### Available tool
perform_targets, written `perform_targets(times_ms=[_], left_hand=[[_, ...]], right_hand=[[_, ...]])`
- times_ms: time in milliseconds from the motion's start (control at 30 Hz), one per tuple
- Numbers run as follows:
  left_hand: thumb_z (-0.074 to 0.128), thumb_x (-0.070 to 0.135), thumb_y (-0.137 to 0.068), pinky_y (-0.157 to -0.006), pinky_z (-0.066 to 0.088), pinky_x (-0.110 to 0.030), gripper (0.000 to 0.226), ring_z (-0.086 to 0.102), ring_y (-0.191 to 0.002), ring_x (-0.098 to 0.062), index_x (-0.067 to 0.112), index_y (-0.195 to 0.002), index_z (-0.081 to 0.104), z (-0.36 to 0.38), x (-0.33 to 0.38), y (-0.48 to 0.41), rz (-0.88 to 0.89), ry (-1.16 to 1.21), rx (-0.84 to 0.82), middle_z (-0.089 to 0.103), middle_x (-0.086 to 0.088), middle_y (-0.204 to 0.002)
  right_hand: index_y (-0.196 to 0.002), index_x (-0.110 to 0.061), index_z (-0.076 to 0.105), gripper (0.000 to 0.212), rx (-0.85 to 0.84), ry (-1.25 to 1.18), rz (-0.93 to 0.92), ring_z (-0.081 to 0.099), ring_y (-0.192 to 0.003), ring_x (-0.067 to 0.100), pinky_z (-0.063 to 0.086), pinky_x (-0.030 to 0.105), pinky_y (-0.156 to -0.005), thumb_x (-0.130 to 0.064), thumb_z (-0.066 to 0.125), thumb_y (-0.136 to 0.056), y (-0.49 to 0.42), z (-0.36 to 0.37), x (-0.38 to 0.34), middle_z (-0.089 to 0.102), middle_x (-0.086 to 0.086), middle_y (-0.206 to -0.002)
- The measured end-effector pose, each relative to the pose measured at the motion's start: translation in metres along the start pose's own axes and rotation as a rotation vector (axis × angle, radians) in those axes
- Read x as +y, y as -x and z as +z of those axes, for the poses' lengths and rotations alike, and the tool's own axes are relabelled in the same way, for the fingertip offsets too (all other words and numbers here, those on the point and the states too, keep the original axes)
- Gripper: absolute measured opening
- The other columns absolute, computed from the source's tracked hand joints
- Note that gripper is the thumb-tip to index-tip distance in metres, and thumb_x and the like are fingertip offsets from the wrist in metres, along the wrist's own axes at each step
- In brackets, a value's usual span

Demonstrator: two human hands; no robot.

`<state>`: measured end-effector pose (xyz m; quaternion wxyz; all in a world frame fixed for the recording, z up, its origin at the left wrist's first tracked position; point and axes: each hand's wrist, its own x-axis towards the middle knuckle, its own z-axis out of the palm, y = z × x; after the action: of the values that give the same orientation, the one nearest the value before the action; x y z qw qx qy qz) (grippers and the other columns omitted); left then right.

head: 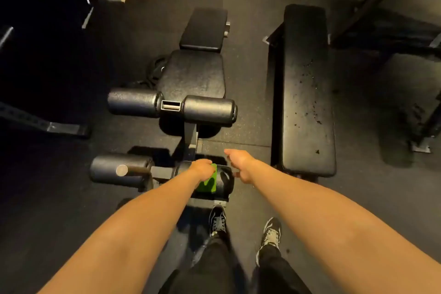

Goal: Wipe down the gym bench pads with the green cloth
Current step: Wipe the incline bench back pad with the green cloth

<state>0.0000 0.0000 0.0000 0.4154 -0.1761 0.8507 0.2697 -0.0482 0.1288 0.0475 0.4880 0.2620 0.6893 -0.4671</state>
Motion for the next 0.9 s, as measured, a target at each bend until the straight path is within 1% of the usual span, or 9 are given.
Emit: perform_targets(times_ms=[67,133,267,333,433,600,733,800,900], left_hand=[[0.046,0.024,-0.105,-0.118,0.028,-0.037,0.046,0.035,-0.143,-0.033,0.014,-0.15,0.043,0.014,-0.011,-0.008,-0.04,-0.032,-0.06,0.033,-0.016,-0.158],[0.049,0.03,-0.103,-0.12,0.023,-0.039,0.051,0.027,-0.145,-0.037,0.031,-0.153,0.037,0.027,-0.02,-0.015,-0.102,-0.04,-0.047,0.016,-0.018,-0.163],[0.06,0.014,-0.095,-0.11,0.037,-0.04,0.047,0.031,-0.13,-0.032,0.038,-0.134,0.053,0.043,-0.038,-0.029,-0.1,0.063,0.12,0.03,-0.006,-0.148],[0.058,0.004,-0.09,-0.1,0.043,-0.042,0.05,0.033,-0.125,-0.032,0.033,-0.13,0.052,0.047,-0.043,-0.029,-0.097,0.058,0.158,0.035,-0.006,-0.14],[0.051,-0.001,-0.091,-0.086,0.044,-0.044,0.05,0.041,-0.122,-0.035,0.027,-0.132,0.047,0.047,-0.045,-0.028,-0.095,0.042,0.228,0.043,-0.01,-0.135],[0.058,0.005,-0.091,-0.093,0.048,-0.045,0.068,0.059,-0.115,-0.038,0.02,-0.152,0.033,0.042,-0.041,-0.029,-0.143,0.193,0.222,0.06,-0.015,-0.128],[0.065,0.023,-0.092,-0.09,0.05,-0.034,0.036,0.063,-0.109,-0.028,0.016,-0.128,0.065,0.039,-0.013,-0.021,-0.073,0.323,0.155,0.07,-0.009,-0.12],[0.065,0.022,-0.092,-0.081,0.046,-0.027,0.031,0.064,-0.101,-0.024,0.014,-0.122,0.069,0.036,0.013,-0.018,0.012,0.381,0.16,0.072,-0.008,-0.113],[0.064,0.018,-0.092,-0.075,0.041,-0.026,0.028,0.06,-0.091,-0.02,0.011,-0.118,0.068,0.026,0.06,-0.016,0.127,0.396,0.184,0.07,-0.008,-0.107]], right_hand=[[-0.122,-0.006,0.059,0.03,-0.035,0.062,0.046,0.057,-0.084,0.017,0.046,0.027,-0.069,-0.026,0.048,-0.103,-0.005,0.006,0.006,0.064,0.009,-0.109],[-0.107,-0.008,0.059,0.019,-0.03,0.103,0.076,0.056,-0.075,0.015,0.044,0.025,-0.061,-0.021,0.046,-0.103,-0.014,0.007,0.015,0.063,0.007,-0.091],[-0.125,-0.011,0.06,0.033,-0.021,0.152,0.08,0.055,-0.109,0.026,0.042,0.037,-0.09,-0.025,0.048,-0.097,-0.037,0.021,0.028,0.06,0.013,-0.129],[-0.125,-0.015,0.061,0.033,-0.008,0.164,0.089,0.052,-0.103,0.024,0.041,0.037,-0.088,-0.025,0.047,-0.097,-0.046,0.023,0.036,0.061,0.012,-0.129],[-0.129,-0.016,0.059,0.034,-0.016,0.174,0.111,0.051,-0.113,0.024,0.04,0.036,-0.09,-0.024,0.046,-0.099,-0.038,0.021,0.038,0.057,0.007,-0.128],[-0.137,-0.017,0.054,0.038,-0.021,0.166,0.104,0.047,-0.109,0.019,0.038,0.034,-0.086,-0.023,0.046,-0.1,-0.036,0.009,0.041,0.051,0.001,-0.124],[-0.126,-0.017,0.059,0.031,-0.041,0.146,0.056,0.044,-0.09,0.016,0.032,0.033,-0.081,-0.016,0.043,-0.1,-0.032,-0.008,0.039,0.056,0.003,-0.101],[-0.127,-0.023,0.055,0.03,-0.027,0.102,0.016,0.044,-0.083,0.014,0.033,0.031,-0.075,-0.015,0.044,-0.101,-0.026,-0.023,0.038,0.056,-0.001,-0.089],[-0.134,-0.023,0.051,0.035,0.053,0.022,-0.075,0.049,-0.079,0.01,0.034,0.026,-0.063,-0.013,0.046,-0.101,-0.018,-0.055,0.039,0.061,-0.002,-0.096]])
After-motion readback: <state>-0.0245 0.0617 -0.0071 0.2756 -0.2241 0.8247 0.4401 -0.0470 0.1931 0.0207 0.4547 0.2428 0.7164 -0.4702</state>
